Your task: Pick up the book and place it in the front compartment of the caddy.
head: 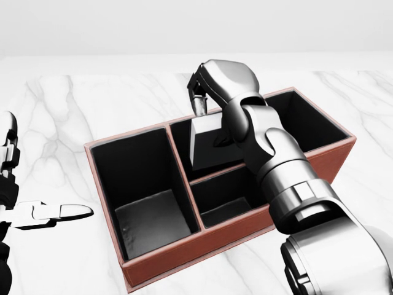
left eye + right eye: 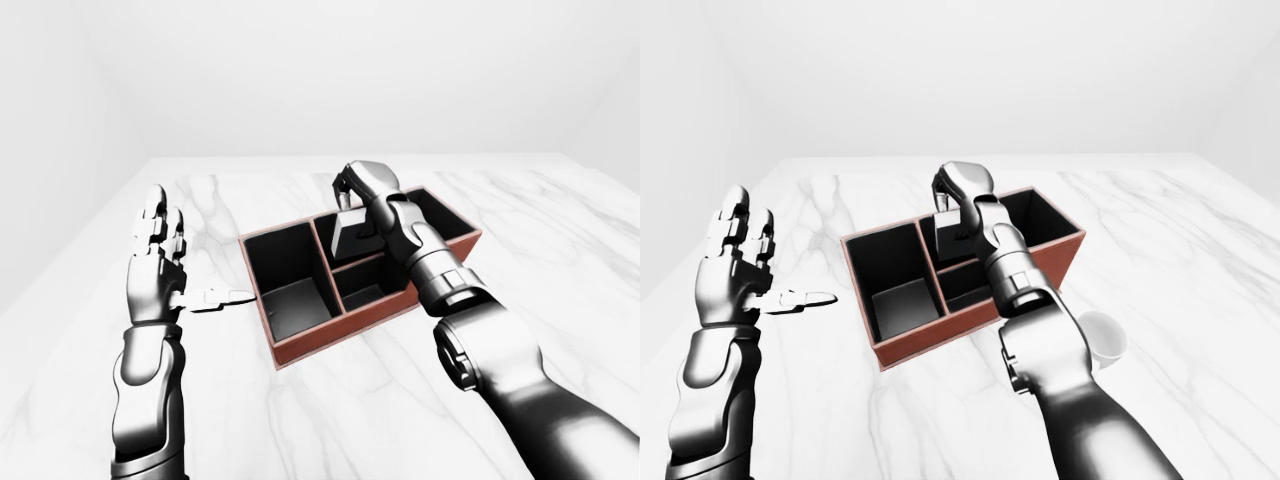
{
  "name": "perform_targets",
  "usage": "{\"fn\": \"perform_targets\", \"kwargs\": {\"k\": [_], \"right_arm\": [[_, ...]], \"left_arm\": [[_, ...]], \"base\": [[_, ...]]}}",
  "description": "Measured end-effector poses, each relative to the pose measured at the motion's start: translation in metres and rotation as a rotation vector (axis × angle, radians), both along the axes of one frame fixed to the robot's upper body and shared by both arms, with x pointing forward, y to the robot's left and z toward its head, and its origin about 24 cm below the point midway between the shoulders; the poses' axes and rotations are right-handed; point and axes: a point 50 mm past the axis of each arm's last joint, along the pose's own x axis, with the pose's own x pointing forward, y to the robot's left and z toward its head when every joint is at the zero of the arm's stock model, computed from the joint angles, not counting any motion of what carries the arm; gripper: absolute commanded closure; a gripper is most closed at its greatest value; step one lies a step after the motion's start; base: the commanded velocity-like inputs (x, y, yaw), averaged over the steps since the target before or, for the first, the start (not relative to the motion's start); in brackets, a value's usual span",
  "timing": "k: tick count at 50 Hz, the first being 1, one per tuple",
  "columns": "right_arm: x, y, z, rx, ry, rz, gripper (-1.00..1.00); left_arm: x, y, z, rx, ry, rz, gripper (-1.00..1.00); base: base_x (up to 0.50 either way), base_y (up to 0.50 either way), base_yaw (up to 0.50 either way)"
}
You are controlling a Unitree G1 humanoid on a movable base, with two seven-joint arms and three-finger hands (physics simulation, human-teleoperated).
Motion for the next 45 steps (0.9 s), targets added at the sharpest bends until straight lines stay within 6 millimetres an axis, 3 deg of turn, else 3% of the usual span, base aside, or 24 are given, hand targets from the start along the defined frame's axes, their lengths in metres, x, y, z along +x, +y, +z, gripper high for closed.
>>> {"fn": "perform_targets", "kwargs": {"k": [45], "right_arm": [[0.0,-0.005,-0.017,-0.006,-0.047,-0.067,1.0]], "left_arm": [[0.0,-0.001,0.0,0.002,-0.001,-0.001,-1.0]], "base": [[0.0,0.0,0.0]]}}
